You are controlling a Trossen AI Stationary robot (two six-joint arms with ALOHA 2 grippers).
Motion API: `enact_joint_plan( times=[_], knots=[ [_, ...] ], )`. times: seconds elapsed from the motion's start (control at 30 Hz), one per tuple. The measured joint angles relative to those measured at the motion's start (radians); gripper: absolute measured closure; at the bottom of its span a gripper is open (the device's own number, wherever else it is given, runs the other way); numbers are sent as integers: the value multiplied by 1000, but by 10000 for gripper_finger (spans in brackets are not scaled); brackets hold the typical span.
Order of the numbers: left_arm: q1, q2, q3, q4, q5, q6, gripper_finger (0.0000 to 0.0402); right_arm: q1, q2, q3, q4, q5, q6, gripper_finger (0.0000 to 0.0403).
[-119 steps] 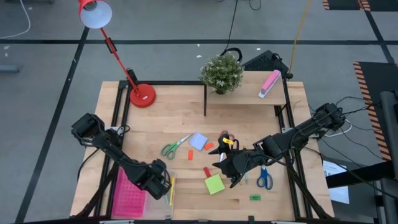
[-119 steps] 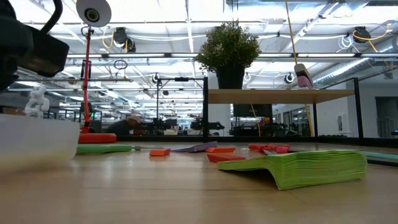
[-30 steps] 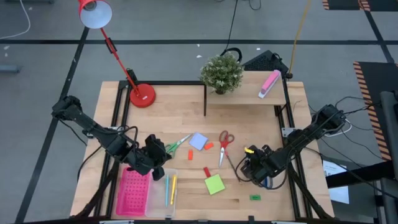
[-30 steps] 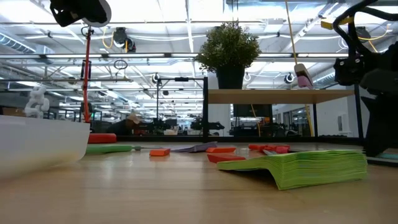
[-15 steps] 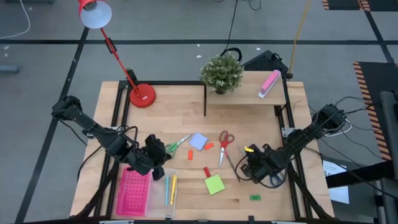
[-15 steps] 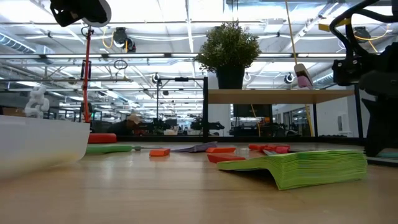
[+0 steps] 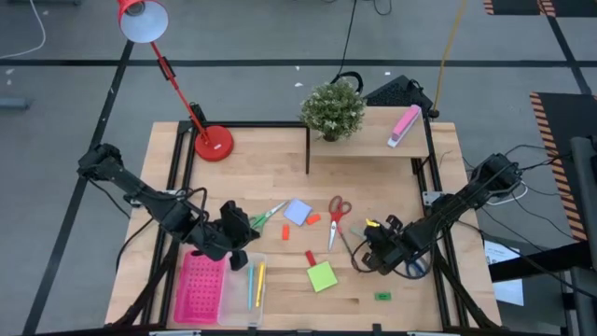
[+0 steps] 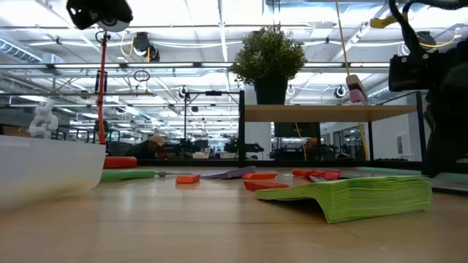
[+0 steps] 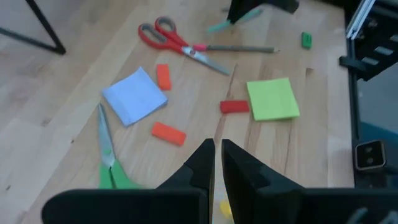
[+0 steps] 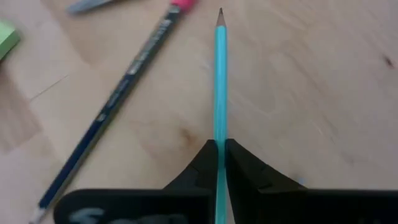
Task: Pack school essentials
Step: Put the light blue pencil into the pink supply box
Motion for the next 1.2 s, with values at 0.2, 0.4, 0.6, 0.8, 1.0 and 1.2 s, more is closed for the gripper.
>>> enact_joint_plan(
  times=[0.2, 0.4, 0.6, 0.8, 1.0, 1.2],
  knots=[
    [18, 0, 0, 73, 1, 57, 371, -7, -5, 0, 107, 5, -169, 392],
    [19, 26, 0, 153, 1, 136, 366, -29, -5, 1, 275, 50, -378, 393],
    [32, 101, 0, 299, 14, 238, 299, -62, -5, 3, 416, 54, -586, 393],
    [80, 224, 0, 490, 13, 421, 214, -85, -5, 3, 438, 50, -637, 393],
    [148, 387, 0, 743, 43, 625, 157, -85, -5, 3, 439, 27, -650, 393],
    [212, 501, 7, 826, 66, 696, 136, -85, -6, 3, 438, 26, -654, 392]
  ],
)
